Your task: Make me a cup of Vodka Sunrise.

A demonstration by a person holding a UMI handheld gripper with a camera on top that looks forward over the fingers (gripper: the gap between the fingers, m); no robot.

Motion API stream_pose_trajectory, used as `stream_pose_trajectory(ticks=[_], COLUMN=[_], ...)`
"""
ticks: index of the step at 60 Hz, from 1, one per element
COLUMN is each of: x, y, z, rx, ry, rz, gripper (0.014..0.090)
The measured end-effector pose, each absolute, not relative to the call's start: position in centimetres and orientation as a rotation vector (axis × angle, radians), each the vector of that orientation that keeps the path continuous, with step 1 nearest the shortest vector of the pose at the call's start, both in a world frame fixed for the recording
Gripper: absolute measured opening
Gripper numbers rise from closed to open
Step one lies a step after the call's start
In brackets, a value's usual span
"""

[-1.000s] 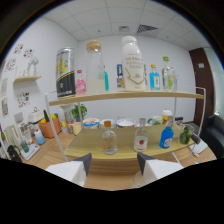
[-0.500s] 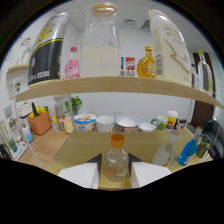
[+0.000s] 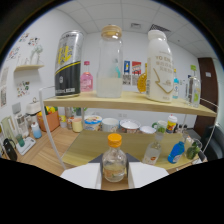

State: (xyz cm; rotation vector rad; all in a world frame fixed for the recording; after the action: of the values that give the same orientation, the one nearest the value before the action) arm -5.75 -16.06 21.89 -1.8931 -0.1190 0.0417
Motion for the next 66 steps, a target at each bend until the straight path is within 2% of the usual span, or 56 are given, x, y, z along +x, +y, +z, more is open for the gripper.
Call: stream_pose_trajectory(ticks=[12,25,39,55,66], x=[-6.0,-7.3,-7.5,-7.1,-7.5], y=[-21.5,-24.9,-22.6,-20.1,-19.8], z=[21.7,18.4,13.6,6.1,2.8], rx=[-1.894,-1.911,-1.951,-2.073,-2.155], ry=[-0.09,-0.056,-0.017,0.023,0.012], rz=[0.085,0.142,0.117,0.071,0.062], gripper=[0.0355,0.0355,0.0354,0.0352,0.0353])
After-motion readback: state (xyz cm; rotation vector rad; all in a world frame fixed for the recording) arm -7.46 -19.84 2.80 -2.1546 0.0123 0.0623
